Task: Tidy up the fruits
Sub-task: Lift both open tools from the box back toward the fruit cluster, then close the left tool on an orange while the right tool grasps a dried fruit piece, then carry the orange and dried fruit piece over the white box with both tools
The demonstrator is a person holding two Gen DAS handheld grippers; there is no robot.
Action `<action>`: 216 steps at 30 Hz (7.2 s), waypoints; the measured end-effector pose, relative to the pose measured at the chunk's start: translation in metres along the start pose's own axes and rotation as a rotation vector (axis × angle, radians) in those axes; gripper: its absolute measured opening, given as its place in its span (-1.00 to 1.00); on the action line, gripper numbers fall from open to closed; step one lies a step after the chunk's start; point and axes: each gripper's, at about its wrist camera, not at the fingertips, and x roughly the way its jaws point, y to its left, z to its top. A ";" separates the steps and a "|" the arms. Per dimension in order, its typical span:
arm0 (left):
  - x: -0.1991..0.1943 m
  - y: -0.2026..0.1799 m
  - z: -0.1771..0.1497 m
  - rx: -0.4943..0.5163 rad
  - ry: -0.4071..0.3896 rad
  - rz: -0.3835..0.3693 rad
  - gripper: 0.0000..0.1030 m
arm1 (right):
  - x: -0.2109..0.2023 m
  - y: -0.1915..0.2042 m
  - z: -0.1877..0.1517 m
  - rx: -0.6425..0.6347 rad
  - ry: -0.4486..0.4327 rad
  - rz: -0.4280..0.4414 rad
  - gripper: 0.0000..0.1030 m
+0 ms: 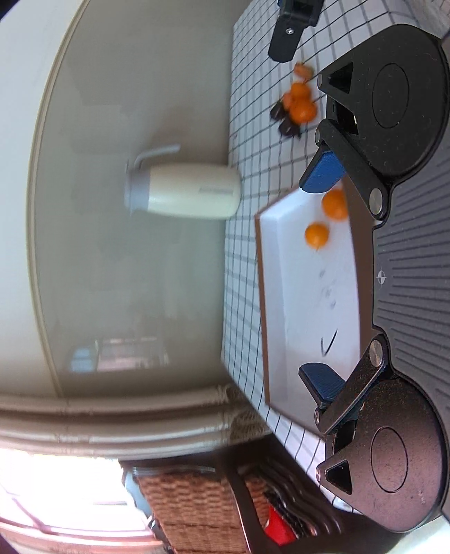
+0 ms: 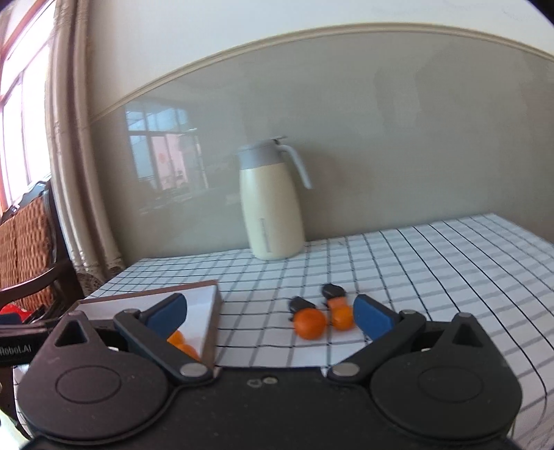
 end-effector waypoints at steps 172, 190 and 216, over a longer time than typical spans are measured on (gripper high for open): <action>0.119 -0.161 -0.039 0.076 0.206 -0.262 -0.20 | 0.077 -0.090 -0.025 0.044 0.247 -0.121 -0.48; 0.056 -0.109 -0.033 0.053 0.139 -0.251 -0.20 | 0.035 -0.040 -0.018 -0.020 0.219 -0.023 -0.48; 0.037 0.047 -0.015 -0.104 0.069 0.001 -0.20 | 0.054 0.107 -0.005 -0.152 0.194 0.263 -0.48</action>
